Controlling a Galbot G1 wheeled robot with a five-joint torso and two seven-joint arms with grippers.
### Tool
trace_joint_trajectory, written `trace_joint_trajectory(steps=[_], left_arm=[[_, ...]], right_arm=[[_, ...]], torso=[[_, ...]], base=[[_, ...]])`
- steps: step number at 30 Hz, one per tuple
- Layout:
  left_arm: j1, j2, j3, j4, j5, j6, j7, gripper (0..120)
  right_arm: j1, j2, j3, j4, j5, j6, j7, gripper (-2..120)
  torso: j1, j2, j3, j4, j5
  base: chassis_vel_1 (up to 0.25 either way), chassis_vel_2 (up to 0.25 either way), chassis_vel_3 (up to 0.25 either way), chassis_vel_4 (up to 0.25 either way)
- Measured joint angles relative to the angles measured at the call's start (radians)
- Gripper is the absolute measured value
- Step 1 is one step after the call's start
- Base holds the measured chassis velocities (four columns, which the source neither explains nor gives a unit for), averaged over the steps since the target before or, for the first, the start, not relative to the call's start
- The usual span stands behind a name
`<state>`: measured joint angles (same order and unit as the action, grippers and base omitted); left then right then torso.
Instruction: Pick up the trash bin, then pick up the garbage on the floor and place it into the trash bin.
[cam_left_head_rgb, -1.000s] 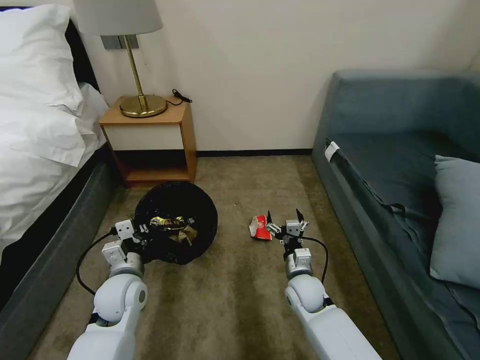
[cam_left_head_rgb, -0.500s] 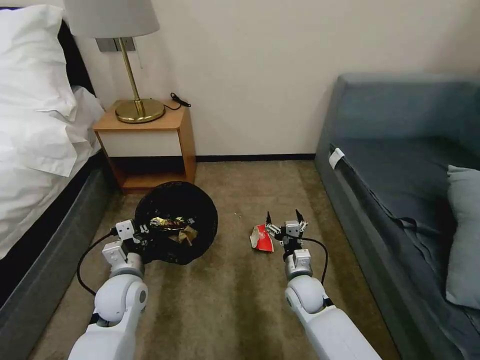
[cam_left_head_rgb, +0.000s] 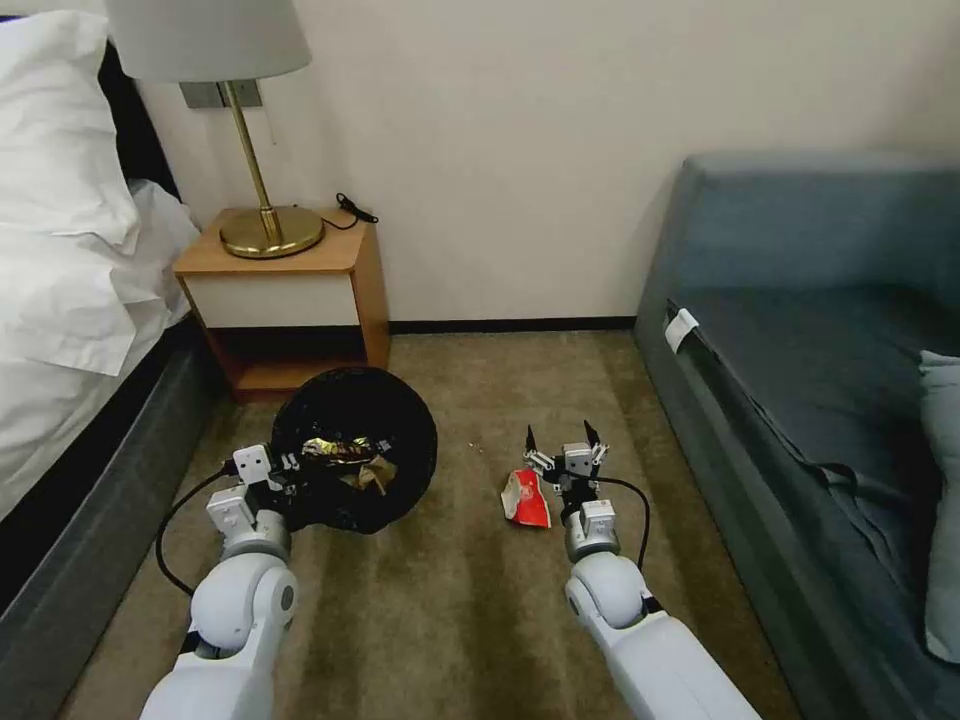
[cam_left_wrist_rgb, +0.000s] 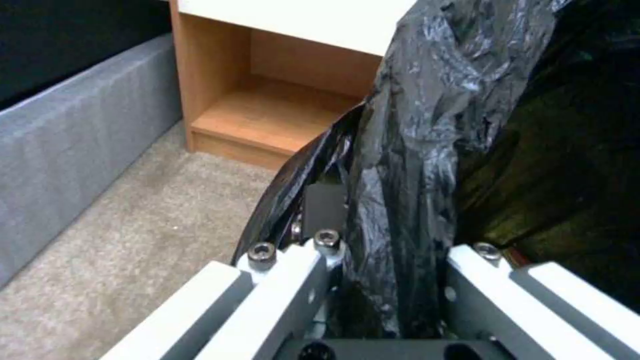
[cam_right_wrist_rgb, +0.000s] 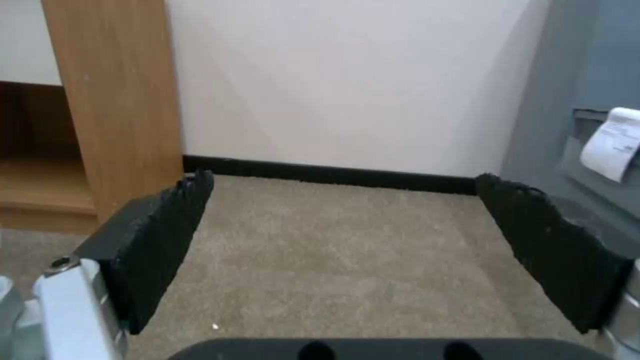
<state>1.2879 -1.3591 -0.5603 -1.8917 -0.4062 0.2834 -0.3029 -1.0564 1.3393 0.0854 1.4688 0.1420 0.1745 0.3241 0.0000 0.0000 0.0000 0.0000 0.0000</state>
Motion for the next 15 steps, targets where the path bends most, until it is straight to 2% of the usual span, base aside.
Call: trace_joint_trajectory(steps=[11, 15], left_arm=[[-0.004, -0.004, 0.01, 0.009, 0.007, -0.002, 0.001, 1], [-0.004, -0.001, 0.016, 0.007, 0.006, -0.002, 0.001, 1]], right_arm=[[0.015, -0.021, -0.058, -0.023, -0.016, 0.009, -0.021, 100], [0.041, -0.054, -0.117, -0.032, 0.057, -0.051, -0.023, 100]], torso=[[0.0, 0.0, 0.0, 0.0, -0.0001], [0.0, 0.0, 0.0, 0.0, -0.0002]], base=[[-0.059, 0.075, 0.064, -0.076], [0.0, 0.0, 0.0, 0.0]])
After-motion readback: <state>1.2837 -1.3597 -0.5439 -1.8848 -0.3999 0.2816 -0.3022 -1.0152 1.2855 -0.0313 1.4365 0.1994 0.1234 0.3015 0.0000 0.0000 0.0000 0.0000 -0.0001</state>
